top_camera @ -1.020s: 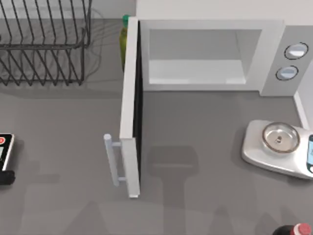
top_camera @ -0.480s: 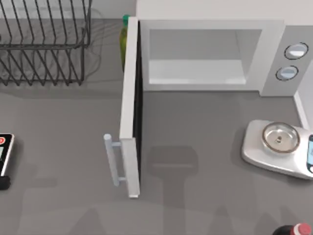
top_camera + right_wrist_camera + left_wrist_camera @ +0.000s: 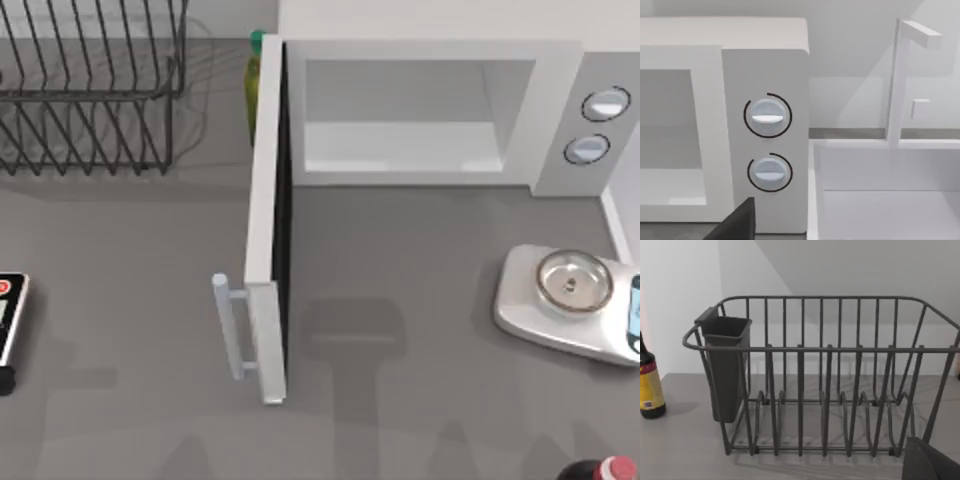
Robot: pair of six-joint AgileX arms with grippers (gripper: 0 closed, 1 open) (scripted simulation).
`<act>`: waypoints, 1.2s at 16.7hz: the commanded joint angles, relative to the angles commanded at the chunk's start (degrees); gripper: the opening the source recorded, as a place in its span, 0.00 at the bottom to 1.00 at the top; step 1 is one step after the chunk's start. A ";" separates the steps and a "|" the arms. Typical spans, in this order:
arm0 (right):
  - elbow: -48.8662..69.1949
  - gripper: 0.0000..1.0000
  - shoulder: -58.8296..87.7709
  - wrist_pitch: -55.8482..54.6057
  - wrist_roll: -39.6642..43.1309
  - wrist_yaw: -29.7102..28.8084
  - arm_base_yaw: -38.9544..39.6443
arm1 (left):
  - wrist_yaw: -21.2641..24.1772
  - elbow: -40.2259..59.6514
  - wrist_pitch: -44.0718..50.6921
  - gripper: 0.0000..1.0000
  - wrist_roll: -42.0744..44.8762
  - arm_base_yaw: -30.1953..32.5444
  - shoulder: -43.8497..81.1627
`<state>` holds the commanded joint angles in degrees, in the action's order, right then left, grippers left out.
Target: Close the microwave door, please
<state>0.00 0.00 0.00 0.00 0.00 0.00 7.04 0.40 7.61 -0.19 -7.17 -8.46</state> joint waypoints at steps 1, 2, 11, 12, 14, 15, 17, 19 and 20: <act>0.00 1.00 0.00 0.00 0.00 0.00 0.00 | -0.05 0.09 0.05 0.00 -0.05 0.07 0.10; 0.00 1.00 0.00 0.00 0.00 0.00 0.00 | -0.39 0.66 0.42 0.00 -0.36 0.56 0.76; 0.00 1.00 0.00 0.00 0.00 0.00 0.00 | -13.47 21.51 12.80 0.00 -11.56 19.01 31.44; 0.00 1.00 0.00 0.00 0.00 0.00 0.00 | -15.44 24.49 14.48 0.00 -13.16 21.75 36.49; 0.00 1.00 0.00 0.00 0.00 0.00 0.00 | -19.30 30.26 17.65 0.00 -16.27 27.10 46.42; 0.00 1.00 0.00 0.00 0.00 0.00 0.00 | -21.12 32.92 19.08 0.00 -17.69 29.61 51.11; 0.00 1.00 0.00 0.00 0.00 0.00 0.00 | -24.39 37.60 21.53 0.00 -20.21 34.09 59.41; 0.00 1.00 0.00 0.00 0.00 0.00 0.00 | -27.02 41.27 23.37 0.00 -22.18 37.67 65.58; 0.00 1.00 0.00 0.00 0.00 0.00 0.00 | -28.01 42.62 24.03 0.00 -22.91 39.02 67.75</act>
<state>0.00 0.00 0.00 0.00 0.00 0.00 -20.97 43.02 31.64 -23.10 31.85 59.29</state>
